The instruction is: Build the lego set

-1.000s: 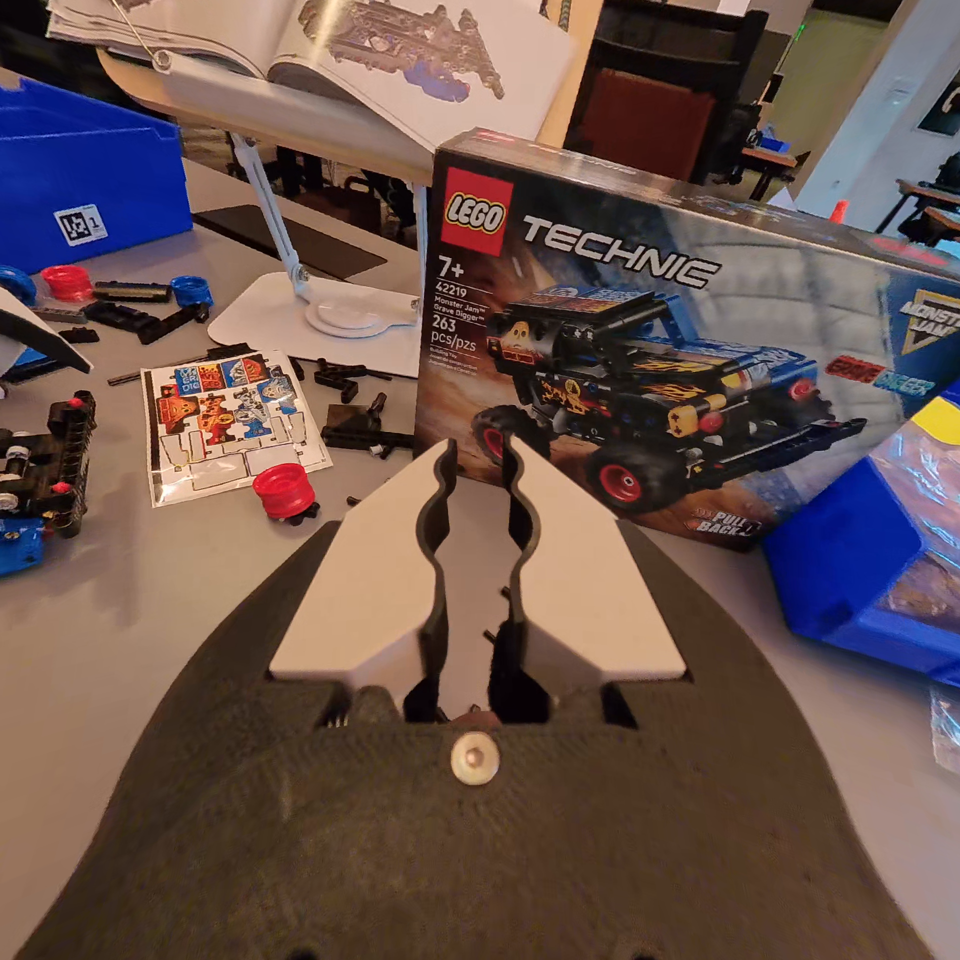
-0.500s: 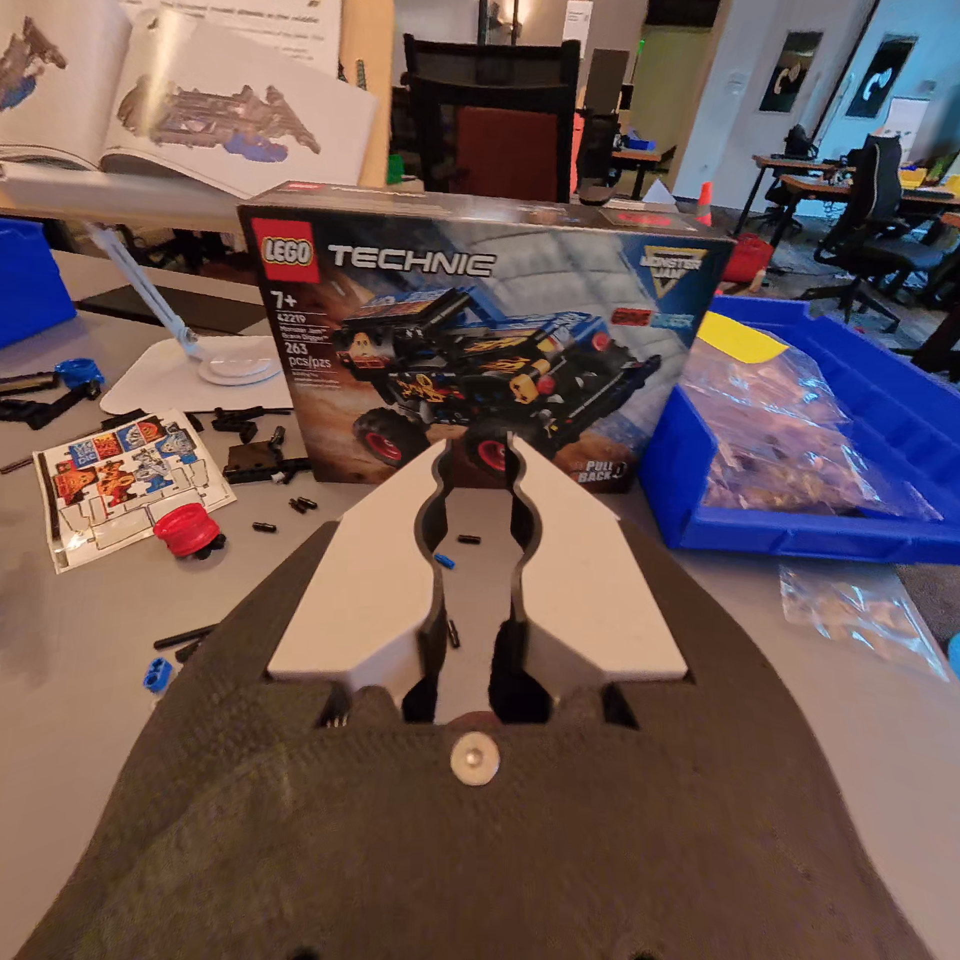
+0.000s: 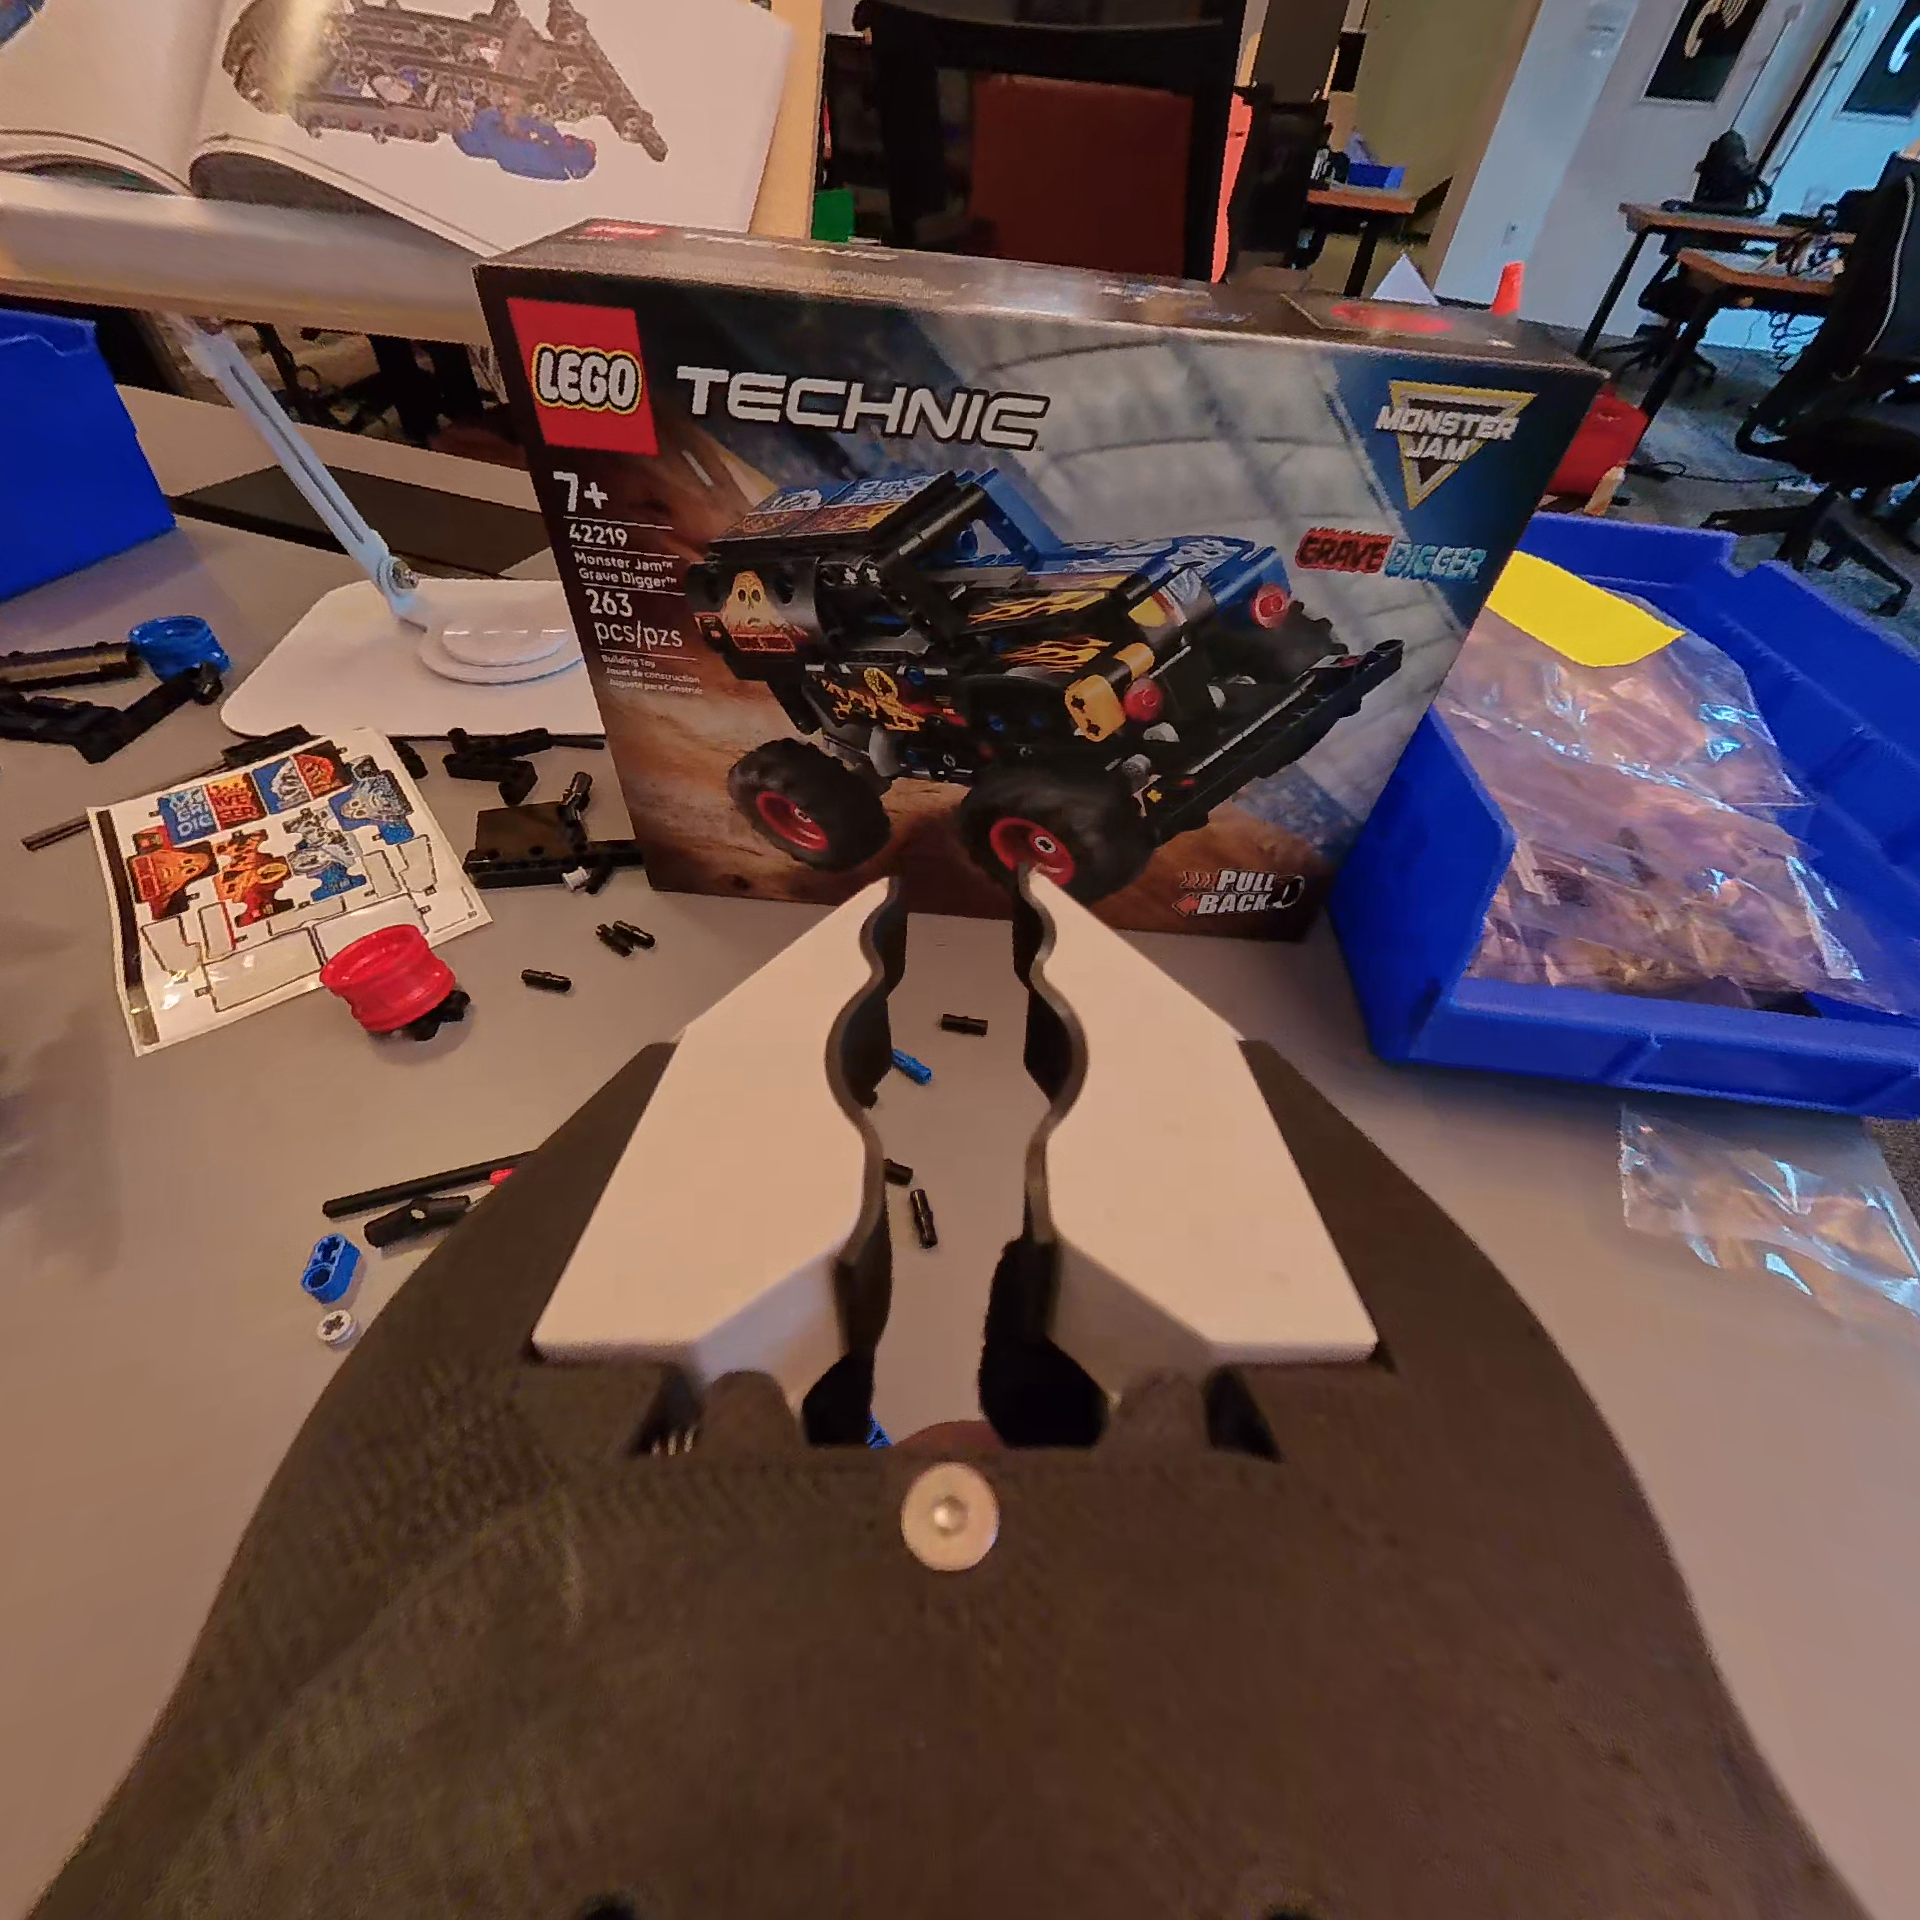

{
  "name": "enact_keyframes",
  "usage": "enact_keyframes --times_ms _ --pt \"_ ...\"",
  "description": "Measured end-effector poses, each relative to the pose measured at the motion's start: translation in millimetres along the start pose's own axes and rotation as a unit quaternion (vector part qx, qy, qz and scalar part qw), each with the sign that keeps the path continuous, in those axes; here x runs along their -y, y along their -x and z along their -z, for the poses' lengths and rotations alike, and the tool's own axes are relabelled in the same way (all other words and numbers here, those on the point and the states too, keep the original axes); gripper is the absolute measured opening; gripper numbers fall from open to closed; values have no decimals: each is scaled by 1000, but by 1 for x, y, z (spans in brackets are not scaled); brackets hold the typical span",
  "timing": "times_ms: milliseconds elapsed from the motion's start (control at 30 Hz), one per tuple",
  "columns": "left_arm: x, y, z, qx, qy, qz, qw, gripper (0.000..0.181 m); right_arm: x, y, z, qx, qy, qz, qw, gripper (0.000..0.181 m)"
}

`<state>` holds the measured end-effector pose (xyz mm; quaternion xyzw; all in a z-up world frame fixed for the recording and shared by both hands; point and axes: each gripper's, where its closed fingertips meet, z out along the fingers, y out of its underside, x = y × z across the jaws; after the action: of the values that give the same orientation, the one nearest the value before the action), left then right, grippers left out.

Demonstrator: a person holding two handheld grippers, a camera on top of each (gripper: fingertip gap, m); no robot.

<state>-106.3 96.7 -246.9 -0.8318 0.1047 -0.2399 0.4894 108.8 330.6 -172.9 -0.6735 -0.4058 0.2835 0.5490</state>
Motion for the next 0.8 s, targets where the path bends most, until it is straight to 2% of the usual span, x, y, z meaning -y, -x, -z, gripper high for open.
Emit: enact_keyframes --times_ms 433,800 --pt "-10 -10 -7 -6 34 -37 999 46 -7 19 -9 34 17 25 999 18" --pt "-11 -9 -7 -4 36 -36 999 44 -14 36 -17 55 31 55 996 18"
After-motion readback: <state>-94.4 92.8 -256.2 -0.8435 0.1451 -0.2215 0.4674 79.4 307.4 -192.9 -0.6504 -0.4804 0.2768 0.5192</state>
